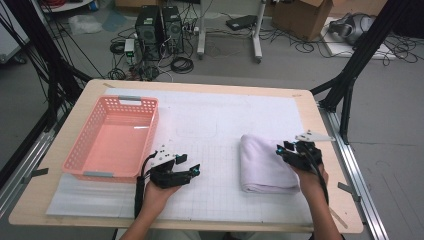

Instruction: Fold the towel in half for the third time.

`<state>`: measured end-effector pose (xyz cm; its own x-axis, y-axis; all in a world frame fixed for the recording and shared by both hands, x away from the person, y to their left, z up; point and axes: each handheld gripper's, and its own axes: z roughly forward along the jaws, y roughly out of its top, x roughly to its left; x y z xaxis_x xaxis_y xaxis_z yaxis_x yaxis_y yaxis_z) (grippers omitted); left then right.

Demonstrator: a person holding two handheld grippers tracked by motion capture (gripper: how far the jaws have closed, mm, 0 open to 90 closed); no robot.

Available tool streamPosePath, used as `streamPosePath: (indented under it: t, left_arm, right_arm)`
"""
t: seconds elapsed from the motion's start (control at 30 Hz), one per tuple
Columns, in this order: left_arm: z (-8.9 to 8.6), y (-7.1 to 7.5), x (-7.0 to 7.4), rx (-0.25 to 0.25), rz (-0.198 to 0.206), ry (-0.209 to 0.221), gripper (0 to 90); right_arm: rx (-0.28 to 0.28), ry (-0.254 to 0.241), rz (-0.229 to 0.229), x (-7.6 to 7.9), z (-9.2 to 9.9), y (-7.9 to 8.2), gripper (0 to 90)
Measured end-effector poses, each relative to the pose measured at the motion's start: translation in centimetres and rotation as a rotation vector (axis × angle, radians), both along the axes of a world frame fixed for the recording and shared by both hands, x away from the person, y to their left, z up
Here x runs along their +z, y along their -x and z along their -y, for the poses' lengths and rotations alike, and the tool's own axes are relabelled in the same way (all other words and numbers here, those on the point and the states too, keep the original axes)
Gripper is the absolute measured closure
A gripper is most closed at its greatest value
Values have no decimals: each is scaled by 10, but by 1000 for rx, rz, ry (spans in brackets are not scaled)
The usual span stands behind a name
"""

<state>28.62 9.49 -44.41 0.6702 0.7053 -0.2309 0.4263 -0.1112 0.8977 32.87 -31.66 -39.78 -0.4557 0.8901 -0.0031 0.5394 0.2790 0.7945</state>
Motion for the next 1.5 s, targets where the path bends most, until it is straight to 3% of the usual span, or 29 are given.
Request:
streamPosePath:
  t: [0.2,0.33,0.37,0.43,0.47,0.57,0.63,0.67,0.73,0.83,0.93,1.0,1.1,1.2,1.27,1.37,1.5]
  left_arm:
    - [0,0,0,-3,0,3,357]
    - [-1,0,1,0,-2,9,357]
    - [-1,0,1,0,-2,11,358]
    - [-1,0,1,0,0,7,357]
    - [-1,0,1,0,1,9,357]
    - [-1,0,2,2,1,10,357]
    - [-1,0,2,0,2,7,357]
    - [-1,0,2,0,1,6,357]
    - [-1,0,2,1,2,8,356]
    - [-1,0,2,2,1,12,356]
    - [-1,0,2,0,2,13,355]
    - [-1,0,2,0,3,9,353]
    - [0,0,3,-4,5,8,352]
    - [-1,0,4,0,8,10,352]
    - [-2,0,4,2,7,8,352]
    - [-3,0,4,5,8,14,352]
    - [-3,0,4,5,9,12,351]
  right_arm:
    - [-53,135,-85,-25,-28,-43,698]
    - [-142,221,-27,-30,-30,-50,636]
    - [-176,209,-25,-29,-26,-50,635]
    - [-229,125,-26,-24,-14,-47,629]
    - [-231,86,-18,-21,-8,-44,631]
    - [-212,36,1,-14,5,-32,640]
    - [-163,30,-9,-12,10,-25,653]
    - [-134,34,-38,-14,12,-24,662]
    - [-115,110,-73,-21,13,-21,692]
    - [-174,108,-76,-28,25,-20,683]
    - [-219,56,-76,-26,35,-16,667]
    - [-177,20,-51,-21,32,-9,642]
    - [-42,-23,-16,-15,16,5,588]
    - [87,-74,-34,-17,-7,19,548]
    - [142,-105,-64,-20,-22,27,529]
    - [219,-99,-84,-25,-41,37,524]
    - [282,-76,-113,-34,-61,48,500]
